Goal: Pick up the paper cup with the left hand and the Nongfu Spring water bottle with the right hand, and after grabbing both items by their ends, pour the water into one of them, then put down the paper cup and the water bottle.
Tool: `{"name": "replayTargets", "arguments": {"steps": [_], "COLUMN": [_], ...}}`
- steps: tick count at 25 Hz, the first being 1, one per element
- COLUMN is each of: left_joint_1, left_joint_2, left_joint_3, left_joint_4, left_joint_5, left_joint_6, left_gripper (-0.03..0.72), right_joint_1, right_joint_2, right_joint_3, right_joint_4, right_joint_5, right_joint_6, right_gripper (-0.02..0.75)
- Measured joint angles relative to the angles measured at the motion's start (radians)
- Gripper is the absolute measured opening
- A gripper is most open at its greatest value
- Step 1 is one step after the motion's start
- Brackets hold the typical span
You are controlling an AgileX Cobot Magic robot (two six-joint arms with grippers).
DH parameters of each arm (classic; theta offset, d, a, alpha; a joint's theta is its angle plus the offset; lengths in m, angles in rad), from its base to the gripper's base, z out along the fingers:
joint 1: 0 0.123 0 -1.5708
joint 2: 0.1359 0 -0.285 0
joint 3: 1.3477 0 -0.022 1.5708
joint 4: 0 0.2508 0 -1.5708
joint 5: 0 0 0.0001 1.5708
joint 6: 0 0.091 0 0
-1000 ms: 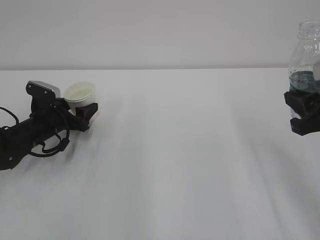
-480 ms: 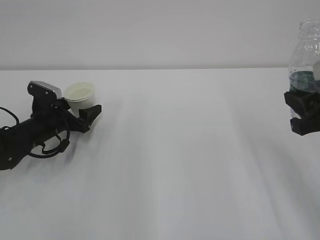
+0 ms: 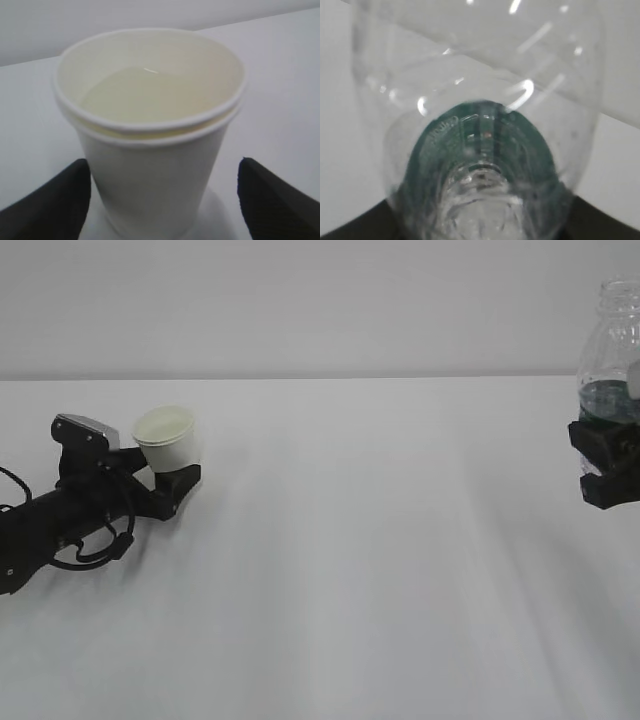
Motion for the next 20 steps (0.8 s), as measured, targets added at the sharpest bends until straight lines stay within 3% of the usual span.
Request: {"name": "replayTargets", "arguments": {"steps": [10,20], "left_joint_1": [0.0,0.0], "left_joint_2": [-0.087,-0.184], "left_joint_3": [0.093,0.168], "left_joint_4": [-0.02,-0.037], "left_joint_5": [-0.001,-0.002], "left_joint_6": [0.0,0.0], "left_gripper": [0.675,0.636], "right_joint_1": [0.0,0.0], "right_joint_2": [0.0,0.155], "right_joint_3": [0.0,0.0], "right_joint_4": [0.0,0.035], "right_joint_5": [-0.011,-0.197], "right_joint_6": [0.025,0.077], "right_gripper": [0.358,0.358]}}
